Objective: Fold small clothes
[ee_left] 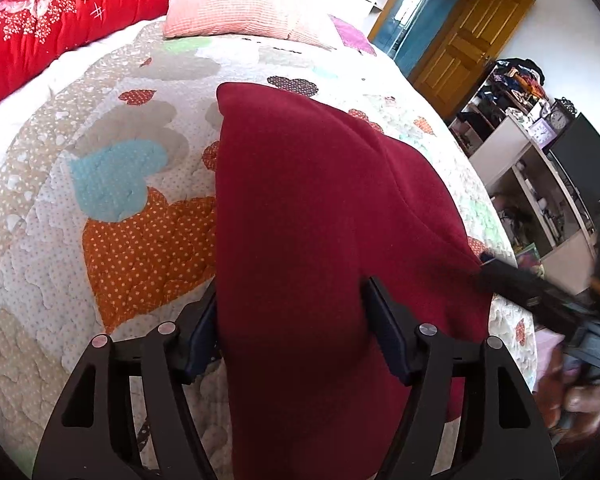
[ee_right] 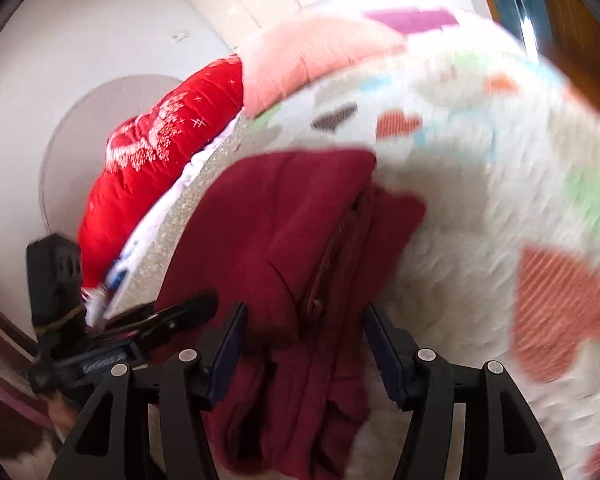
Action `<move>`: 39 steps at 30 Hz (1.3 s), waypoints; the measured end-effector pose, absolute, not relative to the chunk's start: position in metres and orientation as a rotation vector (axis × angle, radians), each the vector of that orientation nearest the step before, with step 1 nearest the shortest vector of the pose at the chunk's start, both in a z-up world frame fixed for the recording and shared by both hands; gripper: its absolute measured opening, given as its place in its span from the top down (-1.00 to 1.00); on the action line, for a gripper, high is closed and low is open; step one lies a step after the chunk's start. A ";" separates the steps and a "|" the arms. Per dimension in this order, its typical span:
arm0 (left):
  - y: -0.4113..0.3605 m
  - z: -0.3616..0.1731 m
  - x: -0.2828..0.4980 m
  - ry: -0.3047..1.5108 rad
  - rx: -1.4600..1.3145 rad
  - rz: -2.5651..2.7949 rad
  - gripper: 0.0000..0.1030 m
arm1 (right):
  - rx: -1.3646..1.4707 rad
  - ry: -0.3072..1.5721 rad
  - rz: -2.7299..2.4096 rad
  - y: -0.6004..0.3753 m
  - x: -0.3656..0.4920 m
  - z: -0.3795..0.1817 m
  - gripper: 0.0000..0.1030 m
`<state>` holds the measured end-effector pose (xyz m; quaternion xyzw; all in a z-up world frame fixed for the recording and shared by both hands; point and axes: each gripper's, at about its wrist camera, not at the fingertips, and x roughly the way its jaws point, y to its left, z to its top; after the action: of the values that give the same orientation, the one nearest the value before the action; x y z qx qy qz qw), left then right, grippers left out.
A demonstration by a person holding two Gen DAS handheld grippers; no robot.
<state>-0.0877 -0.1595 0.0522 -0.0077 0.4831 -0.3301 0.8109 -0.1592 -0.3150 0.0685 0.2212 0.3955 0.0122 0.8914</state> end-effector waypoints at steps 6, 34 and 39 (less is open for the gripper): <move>-0.160 0.059 -0.093 1.013 0.008 -0.667 -0.35 | 0.219 0.750 0.040 -0.277 -0.144 0.106 0.06; -0.134 0.128 -0.148 0.689 0.136 -0.437 -0.35 | 0.172 0.696 -0.084 -0.250 -0.196 0.120 0.01; -0.130 0.138 -0.154 0.633 0.123 -0.429 -0.35 | 0.165 0.662 -0.095 -0.249 -0.199 0.129 0.00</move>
<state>-0.1537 -0.1298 0.1380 0.0601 0.3085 -0.2093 0.9260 -0.1992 -0.2494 0.1292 0.0808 0.3246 -0.0466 0.9412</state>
